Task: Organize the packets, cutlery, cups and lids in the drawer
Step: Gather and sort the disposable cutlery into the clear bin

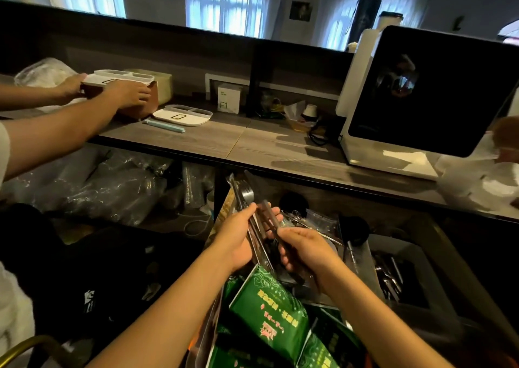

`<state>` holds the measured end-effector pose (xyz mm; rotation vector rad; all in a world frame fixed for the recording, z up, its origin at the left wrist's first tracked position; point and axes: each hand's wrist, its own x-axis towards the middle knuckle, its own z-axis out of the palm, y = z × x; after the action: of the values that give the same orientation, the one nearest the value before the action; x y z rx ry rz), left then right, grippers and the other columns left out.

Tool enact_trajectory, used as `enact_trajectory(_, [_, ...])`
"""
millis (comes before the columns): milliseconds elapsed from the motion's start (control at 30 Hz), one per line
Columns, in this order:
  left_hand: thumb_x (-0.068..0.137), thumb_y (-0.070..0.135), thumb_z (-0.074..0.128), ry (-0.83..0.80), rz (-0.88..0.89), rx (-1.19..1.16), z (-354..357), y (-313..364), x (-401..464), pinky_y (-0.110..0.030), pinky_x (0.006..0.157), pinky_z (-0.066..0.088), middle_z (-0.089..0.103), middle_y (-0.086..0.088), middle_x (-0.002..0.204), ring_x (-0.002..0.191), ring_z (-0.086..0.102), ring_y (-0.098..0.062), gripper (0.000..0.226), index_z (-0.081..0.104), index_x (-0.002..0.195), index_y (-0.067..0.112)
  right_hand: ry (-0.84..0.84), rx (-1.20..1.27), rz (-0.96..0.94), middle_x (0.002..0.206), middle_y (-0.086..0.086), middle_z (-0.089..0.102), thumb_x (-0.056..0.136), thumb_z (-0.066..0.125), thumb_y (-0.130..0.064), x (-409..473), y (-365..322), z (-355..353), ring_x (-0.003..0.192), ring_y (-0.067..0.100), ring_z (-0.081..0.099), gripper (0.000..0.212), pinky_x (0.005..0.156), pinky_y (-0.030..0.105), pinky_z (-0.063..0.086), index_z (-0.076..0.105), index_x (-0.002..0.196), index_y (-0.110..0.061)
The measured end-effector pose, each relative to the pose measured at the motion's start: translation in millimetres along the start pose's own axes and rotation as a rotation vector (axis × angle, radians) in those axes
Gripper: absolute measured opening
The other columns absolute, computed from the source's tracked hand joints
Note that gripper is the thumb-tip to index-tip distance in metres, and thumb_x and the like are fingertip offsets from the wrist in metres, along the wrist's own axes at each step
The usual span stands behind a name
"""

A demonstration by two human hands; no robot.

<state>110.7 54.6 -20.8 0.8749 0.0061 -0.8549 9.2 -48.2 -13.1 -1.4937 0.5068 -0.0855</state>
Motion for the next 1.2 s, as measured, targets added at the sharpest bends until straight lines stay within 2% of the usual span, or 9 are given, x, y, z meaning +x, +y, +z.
enact_trajectory(100, [0.108, 0.020, 0.039, -0.008, 0.067, -0.031, 7, -4, -3, -0.035, 0.078, 0.056, 0.074, -0.018, 0.111, 0.097, 0.073, -0.024, 0.030, 0.063, 0.114, 0.003, -0.056, 0.030, 0.009, 0.057, 0.004, 0.052, 0.102, 0.050, -0.019, -5, 7, 2, 0.039, 0.011, 0.044, 0.024, 0.034, 0.019, 0.034, 0.062, 0.084, -0.008])
enact_trajectory(267, [0.106, 0.009, 0.044, 0.074, 0.264, 0.004, 16, -7, -9, -0.039, 0.083, 0.059, 0.073, -0.013, 0.082, 0.082, 0.075, -0.025, 0.021, 0.063, 0.100, 0.002, 0.011, -0.091, -0.092, 0.058, 0.002, 0.055, 0.098, 0.057, -0.021, -11, 4, 0, 0.040, 0.010, 0.045, 0.021, 0.035, 0.017, 0.031, 0.068, 0.083, -0.011])
enact_trajectory(467, [0.107, 0.018, 0.042, 0.108, 0.465, -0.298, 7, 26, -15, -0.038, 0.076, 0.062, 0.073, -0.008, 0.084, 0.086, 0.075, -0.023, 0.024, 0.065, 0.102, 0.010, 0.142, 0.061, -0.162, 0.080, 0.001, 0.064, 0.095, 0.059, -0.028, -11, 4, -3, 0.068, 0.013, 0.056, 0.023, 0.055, 0.022, 0.042, 0.073, 0.098, -0.011])
enact_trajectory(600, [0.107, 0.018, 0.042, 0.066, 0.472, -0.326, 16, 10, -18, -0.034, 0.072, 0.061, 0.070, -0.007, 0.084, 0.080, 0.074, -0.020, 0.023, 0.064, 0.106, 0.014, 0.171, 0.464, -0.157, 0.102, 0.002, 0.072, 0.102, 0.042, -0.036, -12, 5, 15, 0.093, 0.013, 0.066, 0.036, 0.079, 0.028, 0.052, 0.066, 0.113, -0.012])
enact_trajectory(767, [0.105, 0.013, 0.048, 0.092, 0.356, -0.222, 36, -19, -26, -0.029, 0.065, 0.060, 0.068, -0.008, 0.078, 0.066, 0.071, -0.016, 0.019, 0.065, 0.101, 0.007, 0.327, 0.683, -0.103, 0.107, 0.012, 0.072, 0.103, 0.041, -0.037, -10, -1, 19, 0.092, 0.021, 0.068, 0.039, 0.070, 0.030, 0.053, 0.064, 0.115, -0.008])
enact_trajectory(867, [0.105, 0.017, 0.049, 0.046, 0.256, -0.094, 42, -32, -32, -0.032, 0.065, 0.057, 0.066, -0.001, 0.069, 0.062, 0.067, -0.014, 0.018, 0.067, 0.106, 0.014, 0.319, 0.728, -0.125, 0.096, 0.012, 0.072, 0.103, 0.039, -0.038, -11, -2, 16, 0.087, 0.024, 0.068, 0.038, 0.079, 0.036, 0.053, 0.064, 0.104, -0.010])
enact_trajectory(1033, [0.106, 0.020, 0.045, 0.045, 0.305, 0.009, 31, -8, -28, -0.022, 0.042, 0.040, 0.045, 0.002, 0.058, 0.041, 0.041, -0.009, 0.019, 0.062, 0.101, 0.013, 0.279, 0.337, -0.104, 0.077, 0.012, 0.067, 0.102, 0.041, -0.030, 0, 4, -2, 0.067, 0.021, 0.061, 0.039, 0.067, 0.032, 0.047, 0.067, 0.084, -0.006])
enact_trajectory(1100, [0.105, 0.019, 0.047, 0.102, 0.297, 0.245, 14, 7, -20, -0.019, 0.037, 0.032, 0.039, 0.003, 0.055, 0.037, 0.032, -0.007, 0.016, 0.060, 0.102, 0.011, 0.281, -0.035, -0.082, 0.075, 0.014, 0.065, 0.100, 0.048, -0.018, 6, 5, -14, 0.064, 0.021, 0.059, 0.035, 0.064, 0.030, 0.048, 0.068, 0.074, -0.005])
enact_trajectory(1200, [0.102, 0.015, 0.054, 0.108, 0.147, 0.639, -10, 14, -9, -0.020, 0.036, 0.036, 0.041, 0.003, 0.051, 0.035, 0.034, -0.007, 0.012, 0.056, 0.106, 0.004, 0.198, -0.373, 0.048, 0.078, 0.014, 0.070, 0.099, 0.052, -0.023, 11, 14, -29, 0.071, 0.028, 0.065, 0.036, 0.070, 0.036, 0.056, 0.069, 0.072, -0.005])
